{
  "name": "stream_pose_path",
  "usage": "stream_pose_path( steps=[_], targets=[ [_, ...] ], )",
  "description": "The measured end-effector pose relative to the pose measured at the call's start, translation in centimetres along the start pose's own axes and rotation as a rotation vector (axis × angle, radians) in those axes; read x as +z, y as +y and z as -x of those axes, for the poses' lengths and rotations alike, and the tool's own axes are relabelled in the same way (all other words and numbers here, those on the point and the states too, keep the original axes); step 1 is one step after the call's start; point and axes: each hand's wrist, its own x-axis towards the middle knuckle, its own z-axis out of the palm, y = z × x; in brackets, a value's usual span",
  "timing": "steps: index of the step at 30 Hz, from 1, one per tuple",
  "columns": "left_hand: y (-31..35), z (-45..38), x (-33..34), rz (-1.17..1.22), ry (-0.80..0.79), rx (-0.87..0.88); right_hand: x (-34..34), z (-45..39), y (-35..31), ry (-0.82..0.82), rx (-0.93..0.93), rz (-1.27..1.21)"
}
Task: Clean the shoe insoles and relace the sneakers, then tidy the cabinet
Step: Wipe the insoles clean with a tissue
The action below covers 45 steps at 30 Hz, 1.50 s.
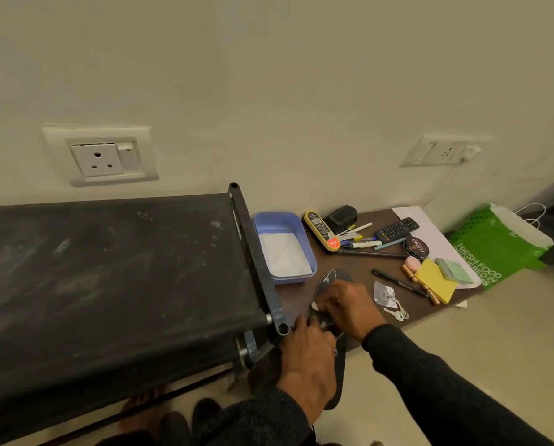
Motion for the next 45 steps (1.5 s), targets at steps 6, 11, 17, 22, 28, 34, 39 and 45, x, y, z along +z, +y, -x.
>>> stream_pose_path(
  steps=[6, 11, 17, 22, 28, 34, 39, 45],
  targets=[
    [0.4, -0.1, -0.8, 0.014, -0.012, 0.009, 1.2, -1.3, -0.9, 0.201, 0.161, -0.008],
    [0.0, -0.2, -0.8, -0.043, 0.041, 0.023, 1.3, 1.3, -0.5, 0.089, 0.002, -0.027],
    [0.5, -1.3, -1.4, -0.099, -0.056, 0.032, 1.0, -4.2, 1.9, 0.191, 0.229, -0.004],
    [0.3, -1.7, -2.0, -0.09, -0.052, 0.069, 1.5, -4.7, 1.4, 0.3, 0.45, -0.061],
    [0.4, -2.7, -2.2, -0.007, -0.071, 0.027, 1.8, -0.3, 0.2, 0.204, 0.21, -0.099],
    [0.1, -2.7, -2.3, 0.007, -0.117, 0.047, -0.1, -5.7, 3.7, 0.243, 0.422, -0.043],
    [-0.2, -2.5, -1.9, 0.011, -0.057, 0.028, 0.6, -3.2, 2.8, 0.273, 0.353, -0.042],
    [0.1, -2.3, -1.5, -0.013, -0.024, 0.033, 1.7, 0.9, 3.3, 0.128, 0.213, 0.059]
  ],
)
